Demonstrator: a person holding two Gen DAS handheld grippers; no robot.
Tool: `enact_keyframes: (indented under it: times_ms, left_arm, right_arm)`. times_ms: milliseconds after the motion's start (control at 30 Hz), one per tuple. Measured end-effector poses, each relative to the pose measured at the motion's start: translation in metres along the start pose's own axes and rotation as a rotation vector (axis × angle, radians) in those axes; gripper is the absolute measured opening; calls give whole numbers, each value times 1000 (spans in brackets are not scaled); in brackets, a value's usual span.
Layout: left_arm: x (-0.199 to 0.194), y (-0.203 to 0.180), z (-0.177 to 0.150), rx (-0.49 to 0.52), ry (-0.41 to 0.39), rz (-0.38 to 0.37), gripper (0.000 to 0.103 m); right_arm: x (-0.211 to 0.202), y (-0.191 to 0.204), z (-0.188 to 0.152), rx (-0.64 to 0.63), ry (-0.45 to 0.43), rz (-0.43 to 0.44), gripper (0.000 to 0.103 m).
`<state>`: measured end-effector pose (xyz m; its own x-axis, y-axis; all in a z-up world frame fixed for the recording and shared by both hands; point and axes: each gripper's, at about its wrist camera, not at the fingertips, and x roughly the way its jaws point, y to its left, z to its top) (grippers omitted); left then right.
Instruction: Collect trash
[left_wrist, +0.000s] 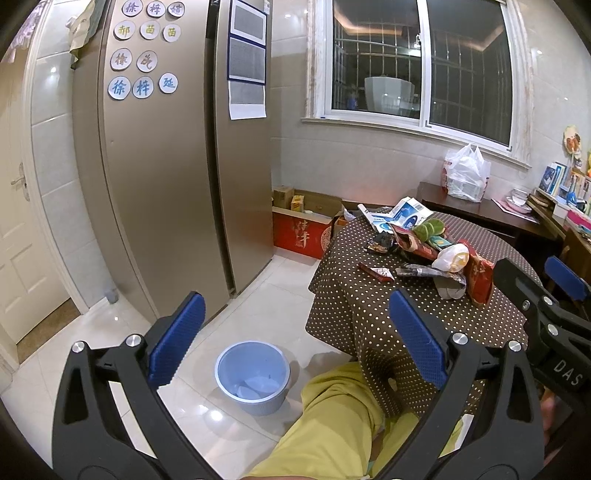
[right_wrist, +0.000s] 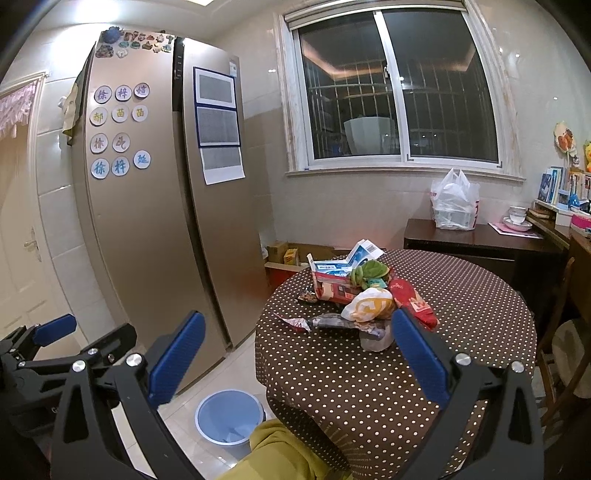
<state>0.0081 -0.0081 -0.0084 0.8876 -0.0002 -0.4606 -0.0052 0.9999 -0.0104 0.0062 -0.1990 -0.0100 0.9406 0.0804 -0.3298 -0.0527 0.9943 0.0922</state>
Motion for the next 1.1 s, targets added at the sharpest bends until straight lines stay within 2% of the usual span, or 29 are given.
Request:
enact_keyframes:
  times_ms: [800,1100]
  left_arm:
    - [4,0,-2,-1,14,1,97]
    - [23,-4,-2,6,73,-23,97]
  right_arm:
    - [8,-2,-2,6,24,3,99]
    - [22,-9,-6,14,63,-17,99]
